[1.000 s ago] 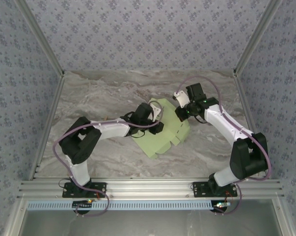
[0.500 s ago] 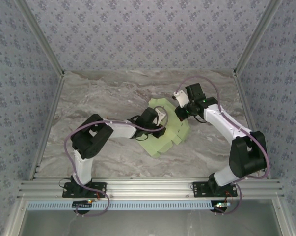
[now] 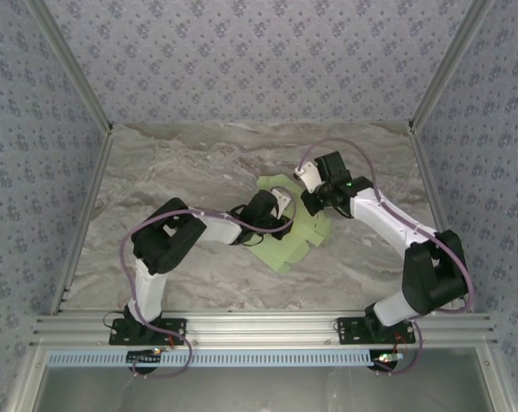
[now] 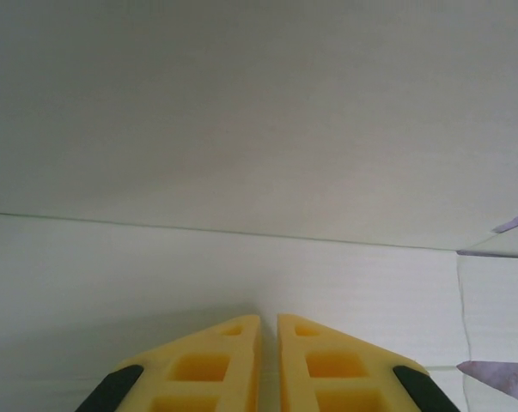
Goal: Fold the paper box
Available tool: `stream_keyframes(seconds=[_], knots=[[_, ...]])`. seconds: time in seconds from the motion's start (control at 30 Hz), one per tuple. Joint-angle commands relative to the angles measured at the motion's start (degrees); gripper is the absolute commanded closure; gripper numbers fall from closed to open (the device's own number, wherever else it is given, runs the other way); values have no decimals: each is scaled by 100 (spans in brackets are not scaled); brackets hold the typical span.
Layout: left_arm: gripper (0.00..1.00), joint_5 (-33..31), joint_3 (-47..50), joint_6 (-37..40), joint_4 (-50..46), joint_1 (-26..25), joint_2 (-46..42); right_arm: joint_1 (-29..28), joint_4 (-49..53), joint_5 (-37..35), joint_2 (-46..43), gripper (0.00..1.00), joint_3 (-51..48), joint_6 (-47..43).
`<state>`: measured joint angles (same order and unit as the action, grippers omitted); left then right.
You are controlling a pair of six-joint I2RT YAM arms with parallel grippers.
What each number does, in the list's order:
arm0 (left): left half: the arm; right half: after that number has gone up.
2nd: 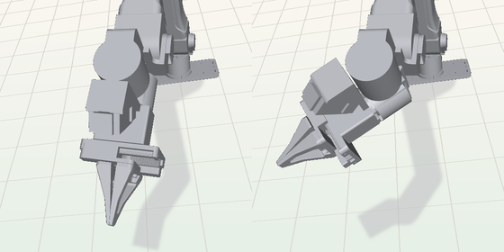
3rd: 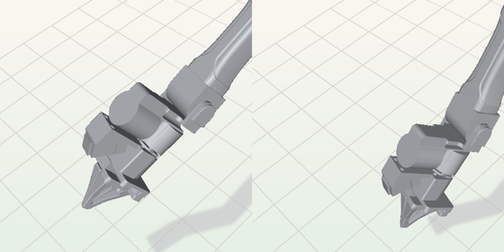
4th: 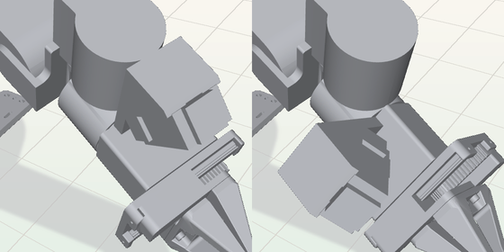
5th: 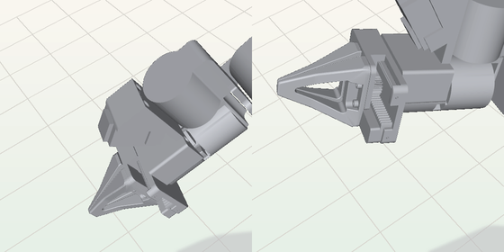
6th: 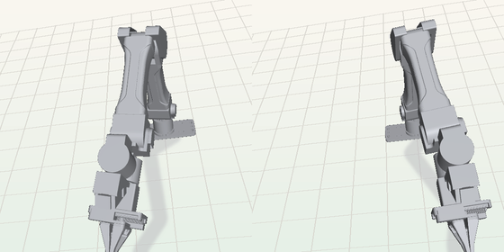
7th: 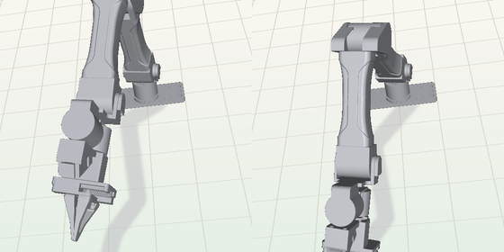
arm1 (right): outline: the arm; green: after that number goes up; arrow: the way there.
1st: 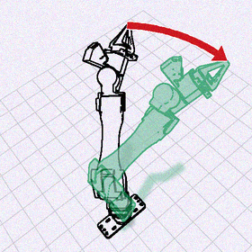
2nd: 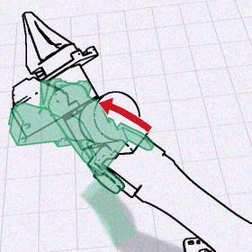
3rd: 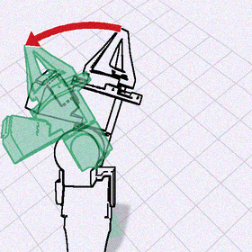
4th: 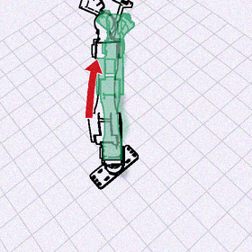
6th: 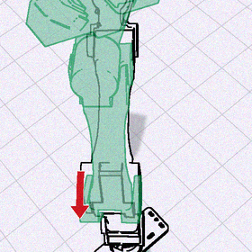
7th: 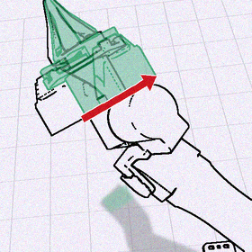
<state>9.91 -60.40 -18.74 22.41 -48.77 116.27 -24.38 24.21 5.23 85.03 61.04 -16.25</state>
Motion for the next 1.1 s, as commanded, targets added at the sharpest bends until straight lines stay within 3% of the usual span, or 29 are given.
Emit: stream_keyframes(seconds=[0.0,0.4,0.83,1.07], knots=[[87,-125,244,-255,443,-36,202,-161,-66,3,-138,100,-303,-13],[85,-160,477,-376,1059,-39,220,-576,-358,-641,-435,100,-565,-245],[85,-182,783,-525,1716,-41,326,-794,-711,-588,-416,100,-970,25],[84,-232,876,-449,1741,-36,201,-805,-515,-944,-430,100,-815,-22]])
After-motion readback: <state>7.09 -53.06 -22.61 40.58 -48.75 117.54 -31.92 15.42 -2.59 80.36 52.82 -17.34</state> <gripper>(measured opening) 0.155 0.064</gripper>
